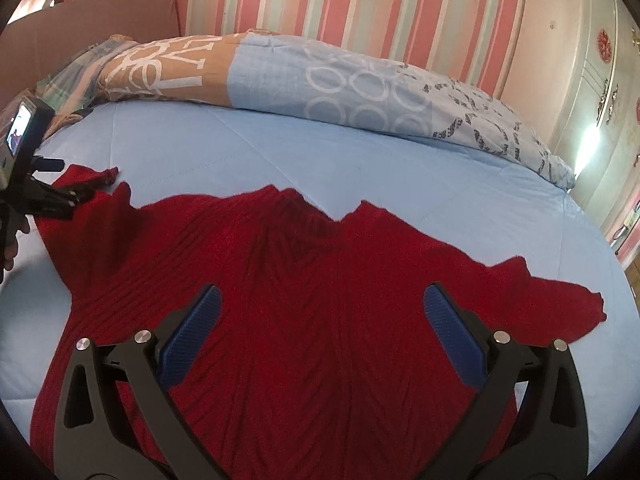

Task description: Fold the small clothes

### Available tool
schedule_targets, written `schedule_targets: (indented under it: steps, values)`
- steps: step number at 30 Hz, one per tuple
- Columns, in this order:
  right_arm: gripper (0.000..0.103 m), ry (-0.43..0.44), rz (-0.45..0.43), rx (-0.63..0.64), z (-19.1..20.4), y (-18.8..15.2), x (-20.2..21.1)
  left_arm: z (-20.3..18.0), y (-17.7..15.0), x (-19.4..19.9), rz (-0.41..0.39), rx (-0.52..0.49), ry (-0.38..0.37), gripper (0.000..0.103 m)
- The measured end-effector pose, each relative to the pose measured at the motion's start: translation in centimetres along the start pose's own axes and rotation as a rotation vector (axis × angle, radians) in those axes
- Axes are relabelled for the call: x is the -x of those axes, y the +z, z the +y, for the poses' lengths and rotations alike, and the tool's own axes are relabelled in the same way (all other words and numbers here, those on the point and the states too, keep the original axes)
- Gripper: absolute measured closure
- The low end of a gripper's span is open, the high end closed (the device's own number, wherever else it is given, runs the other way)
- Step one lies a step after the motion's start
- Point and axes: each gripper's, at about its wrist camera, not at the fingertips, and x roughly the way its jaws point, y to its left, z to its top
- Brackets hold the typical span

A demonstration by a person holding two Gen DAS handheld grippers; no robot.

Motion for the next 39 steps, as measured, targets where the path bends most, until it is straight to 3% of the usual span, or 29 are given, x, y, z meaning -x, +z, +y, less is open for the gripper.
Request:
schedule_targets:
  steps: [5,13,15,17,19,27,32,39]
  values:
    - [0.003,0.014,-0.004,-0.032,-1.0,1.1,-2.3,0.2,0.6,-1.1,0.017,-0.016,0.002,0.005]
    - [0.003,-0.015,0.008,-0.047,-1.2,3.3,-5.7,1.8,-0.2,-2.9,0.093,0.054,-0.012,0.046]
    - [0.003,-0.015,-0.003,-0.045,-1.0,3.7,-5.9,2.0,-0.5,-3.1,0.093,0.055,-0.006,0.052]
    - [0.003,-0.013,-0.003,-0.046,-0.9,3.8,-6.0,2.0,-0.5,-2.9,0.083,0.056,0.007,0.066]
    - [0.003,-0.011,0.003,-0.04,-0.7,3.8,-6.2,2.1,-0.4,-2.4,0.073,0.062,0.002,0.088]
    - [0.003,-0.021,0.023,-0.02,-0.9,2.8,-6.0,1.5,0.0,2.4,-0.019,0.181,-0.193,0.092]
    - [0.003,-0.024,0.033,-0.037,-2.3,2.5,-5.3,-1.5,1.1,6.4,-0.079,0.25,-0.31,0.092]
    - [0.003,-0.05,0.035,-0.084,-5.7,1.9,-3.7,-7.7,4.1,11.2,-0.143,0.34,-0.54,0.092]
